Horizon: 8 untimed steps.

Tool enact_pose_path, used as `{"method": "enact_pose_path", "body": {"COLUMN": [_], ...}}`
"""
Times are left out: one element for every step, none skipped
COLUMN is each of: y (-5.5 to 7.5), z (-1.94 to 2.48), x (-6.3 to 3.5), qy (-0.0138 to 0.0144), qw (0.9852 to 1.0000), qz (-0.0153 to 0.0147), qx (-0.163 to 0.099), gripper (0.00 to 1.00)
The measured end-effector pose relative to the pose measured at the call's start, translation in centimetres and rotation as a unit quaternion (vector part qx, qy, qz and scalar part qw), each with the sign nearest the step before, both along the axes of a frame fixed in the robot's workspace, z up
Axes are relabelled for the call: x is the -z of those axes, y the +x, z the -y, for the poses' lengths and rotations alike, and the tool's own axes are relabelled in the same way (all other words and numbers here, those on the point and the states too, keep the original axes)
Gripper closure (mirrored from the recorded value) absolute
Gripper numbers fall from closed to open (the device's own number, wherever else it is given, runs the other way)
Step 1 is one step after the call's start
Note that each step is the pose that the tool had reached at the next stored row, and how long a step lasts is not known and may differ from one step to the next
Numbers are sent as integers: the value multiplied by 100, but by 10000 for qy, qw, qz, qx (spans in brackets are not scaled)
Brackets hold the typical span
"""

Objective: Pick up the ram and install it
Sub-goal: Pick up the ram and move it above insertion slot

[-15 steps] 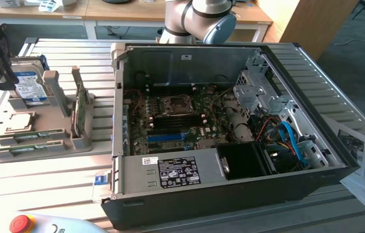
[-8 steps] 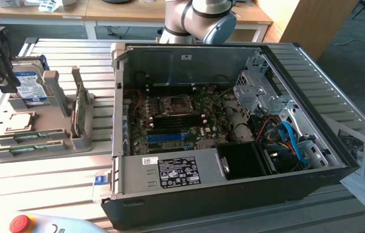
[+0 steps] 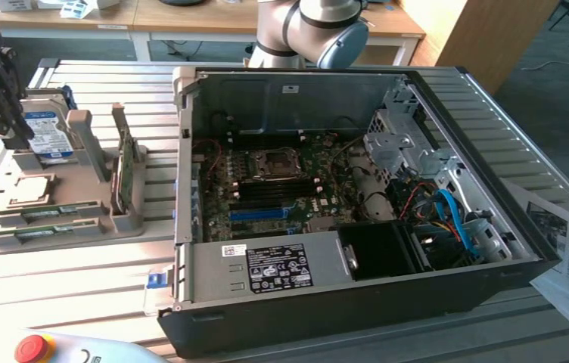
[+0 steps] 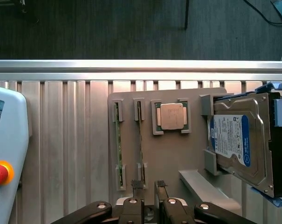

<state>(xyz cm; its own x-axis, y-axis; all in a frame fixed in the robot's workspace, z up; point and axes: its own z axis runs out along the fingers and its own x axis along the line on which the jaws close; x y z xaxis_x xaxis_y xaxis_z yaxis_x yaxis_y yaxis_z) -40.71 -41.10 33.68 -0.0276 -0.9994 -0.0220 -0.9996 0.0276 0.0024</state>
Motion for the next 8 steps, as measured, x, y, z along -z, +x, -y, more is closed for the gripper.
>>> {"method": "enact_pose_path", "body": {"y": [0, 0, 0, 0, 0, 0, 0, 0], "z": [0, 1, 1, 1, 1, 1, 2, 2], "x": [9, 18, 26, 35, 44, 52, 60, 68], "qy": [0, 0, 0, 0, 0, 0, 0, 0], "qw": [10000, 10000, 10000, 10000, 10000, 10000, 10000, 10000], "qz": [0, 0, 0, 0, 0, 0, 0, 0], "qx": [0, 0, 0, 0, 0, 0, 0, 0], "gripper": [76, 76, 76, 76, 76, 76, 76, 76]}}
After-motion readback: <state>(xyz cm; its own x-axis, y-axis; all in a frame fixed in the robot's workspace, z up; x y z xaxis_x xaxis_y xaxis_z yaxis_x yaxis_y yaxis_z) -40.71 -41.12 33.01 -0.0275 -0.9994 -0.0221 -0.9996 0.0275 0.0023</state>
